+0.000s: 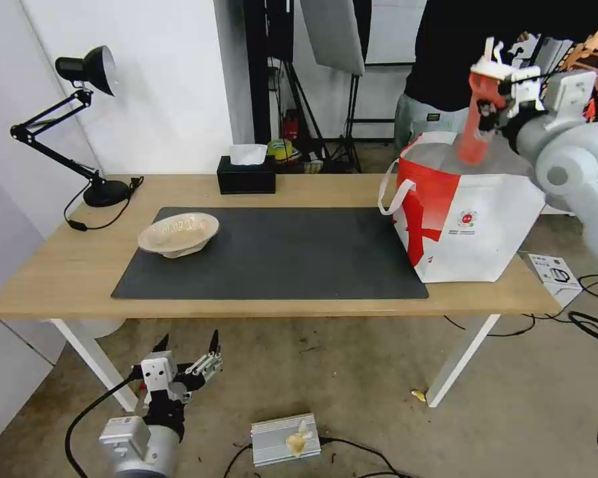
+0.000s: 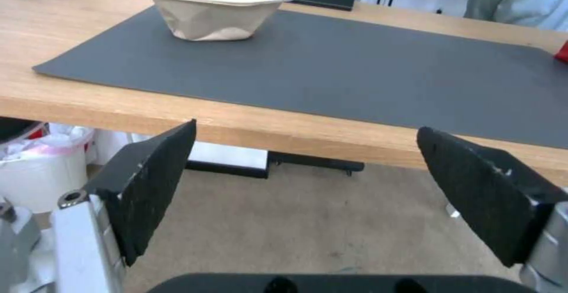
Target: Pick up the trash from the table and place it into the takeout bag.
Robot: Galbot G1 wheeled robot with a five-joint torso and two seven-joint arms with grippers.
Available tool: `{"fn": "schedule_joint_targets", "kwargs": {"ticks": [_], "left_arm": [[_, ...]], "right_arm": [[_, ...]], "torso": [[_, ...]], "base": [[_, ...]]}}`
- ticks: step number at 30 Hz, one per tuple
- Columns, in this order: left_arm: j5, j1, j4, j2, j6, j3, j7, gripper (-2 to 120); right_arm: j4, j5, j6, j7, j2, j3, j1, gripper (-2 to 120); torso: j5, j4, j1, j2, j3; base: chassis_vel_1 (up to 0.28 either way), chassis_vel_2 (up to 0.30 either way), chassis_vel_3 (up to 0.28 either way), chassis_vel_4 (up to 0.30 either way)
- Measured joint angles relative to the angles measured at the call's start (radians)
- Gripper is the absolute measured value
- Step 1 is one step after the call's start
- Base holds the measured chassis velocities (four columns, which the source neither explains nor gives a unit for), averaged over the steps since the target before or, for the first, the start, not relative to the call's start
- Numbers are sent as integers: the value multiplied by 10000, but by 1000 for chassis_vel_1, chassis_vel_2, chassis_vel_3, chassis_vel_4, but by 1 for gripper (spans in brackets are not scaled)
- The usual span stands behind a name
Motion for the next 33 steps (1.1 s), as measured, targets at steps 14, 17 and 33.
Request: {"fn": "schedule_joint_targets", "kwargs": {"ticks": [14, 17, 33], "left_arm": [[1, 87, -81, -10, -14, 68, 0, 100], [18, 156, -115, -22, -39, 74, 0, 100], [36, 225, -187, -17, -105, 80, 0, 100]], "right_arm": [[-891, -2229, 167, -1931, -331, -133, -79, 2], [-1004, -2955, 379, -2418, -338, -170, -91, 2], [-1653, -4883, 1123, -4588, -244, -414, 39, 2]], "torso": [[-1, 3, 1, 0, 1], [-2, 2, 0, 0, 0], [-2, 3, 1, 0, 1]], "base": [[0, 0, 0, 0], [0, 0, 0, 0], [0, 0, 0, 0]]}}
